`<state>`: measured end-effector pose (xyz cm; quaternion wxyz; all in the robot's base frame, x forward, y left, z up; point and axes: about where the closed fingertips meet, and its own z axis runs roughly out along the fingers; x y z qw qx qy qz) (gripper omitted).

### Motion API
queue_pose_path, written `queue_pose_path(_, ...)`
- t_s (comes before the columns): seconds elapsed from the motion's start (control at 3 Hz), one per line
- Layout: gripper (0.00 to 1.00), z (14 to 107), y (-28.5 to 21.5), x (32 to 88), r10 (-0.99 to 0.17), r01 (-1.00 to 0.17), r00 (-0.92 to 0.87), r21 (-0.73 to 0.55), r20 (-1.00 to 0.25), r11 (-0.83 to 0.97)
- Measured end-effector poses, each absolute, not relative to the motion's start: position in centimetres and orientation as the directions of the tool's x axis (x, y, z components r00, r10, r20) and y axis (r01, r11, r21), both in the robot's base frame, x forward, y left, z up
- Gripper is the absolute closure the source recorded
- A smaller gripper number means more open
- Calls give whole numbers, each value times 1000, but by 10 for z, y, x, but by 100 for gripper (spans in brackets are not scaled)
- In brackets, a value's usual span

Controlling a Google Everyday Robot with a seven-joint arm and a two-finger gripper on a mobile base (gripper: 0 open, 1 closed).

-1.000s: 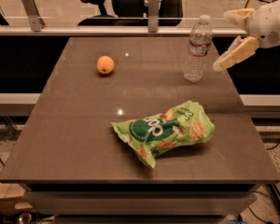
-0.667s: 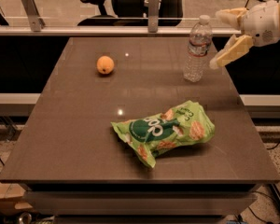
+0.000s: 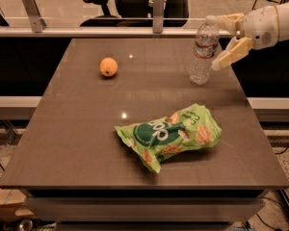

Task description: Move water bottle near orange

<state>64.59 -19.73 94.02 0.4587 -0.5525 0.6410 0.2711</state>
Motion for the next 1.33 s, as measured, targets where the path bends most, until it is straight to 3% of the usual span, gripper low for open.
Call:
queue_pose_path(0.67, 0, 927, -184, 662, -425, -976, -30, -65, -905, 207)
queue_pose_path(1.33, 0, 925, -181, 667, -399, -979, -31, -52, -917, 197)
